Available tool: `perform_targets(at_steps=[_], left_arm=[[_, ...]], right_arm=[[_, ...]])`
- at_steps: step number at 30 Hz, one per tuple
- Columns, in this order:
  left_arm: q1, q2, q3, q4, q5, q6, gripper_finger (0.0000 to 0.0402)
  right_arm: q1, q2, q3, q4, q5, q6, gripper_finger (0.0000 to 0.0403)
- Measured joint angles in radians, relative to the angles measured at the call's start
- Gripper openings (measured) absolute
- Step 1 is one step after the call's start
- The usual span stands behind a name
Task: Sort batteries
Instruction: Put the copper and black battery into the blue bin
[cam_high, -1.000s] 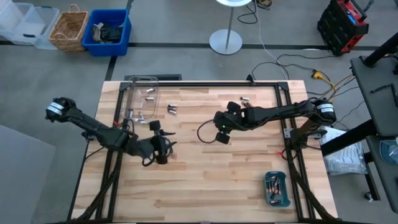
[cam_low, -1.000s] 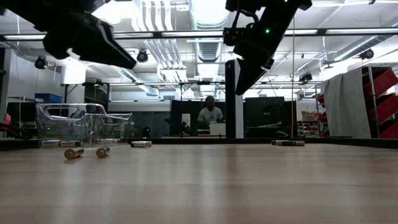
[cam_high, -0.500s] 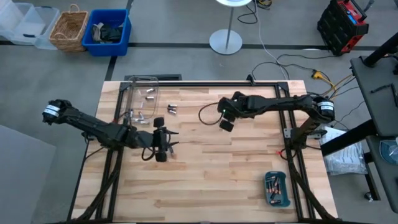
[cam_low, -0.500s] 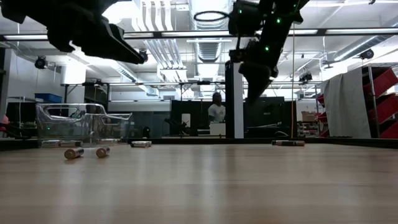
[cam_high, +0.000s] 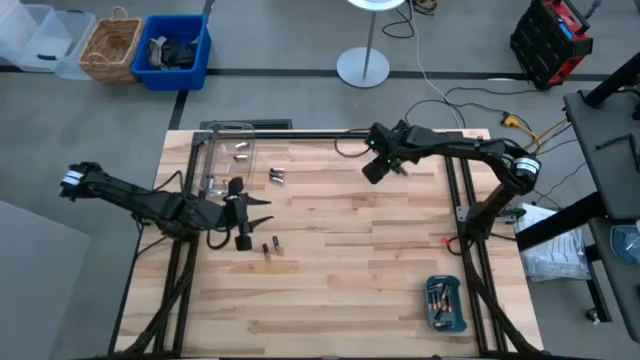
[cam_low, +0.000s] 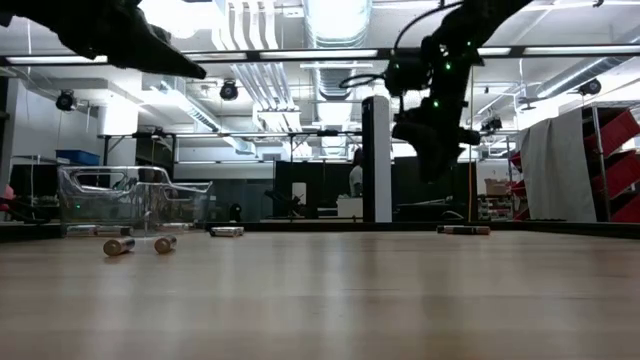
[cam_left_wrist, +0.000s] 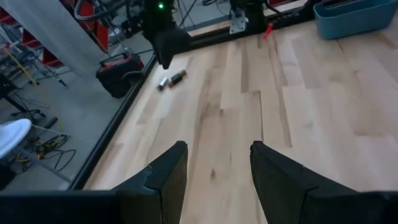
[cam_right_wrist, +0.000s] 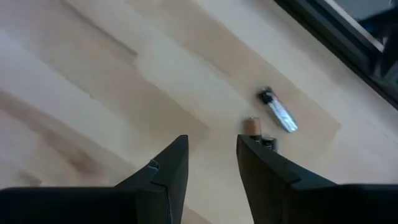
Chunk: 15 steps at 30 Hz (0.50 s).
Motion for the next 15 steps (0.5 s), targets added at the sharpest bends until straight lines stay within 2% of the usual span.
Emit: perform_targets(at_steps=[9,15], left_arm=[[0.000,-0.060,-0.057,-0.001,-0.015,-0.005,0.0155],[0.000,-0.061,-0.049,0.011,-0.015,-0.002,0.0155]], right_arm=[[-0.114,0.014,0.000,-0.061,-0.011,0.030,0.0128],[-0.129,0.056,0.000,-0.069,-0.011,0.004,0.0118]])
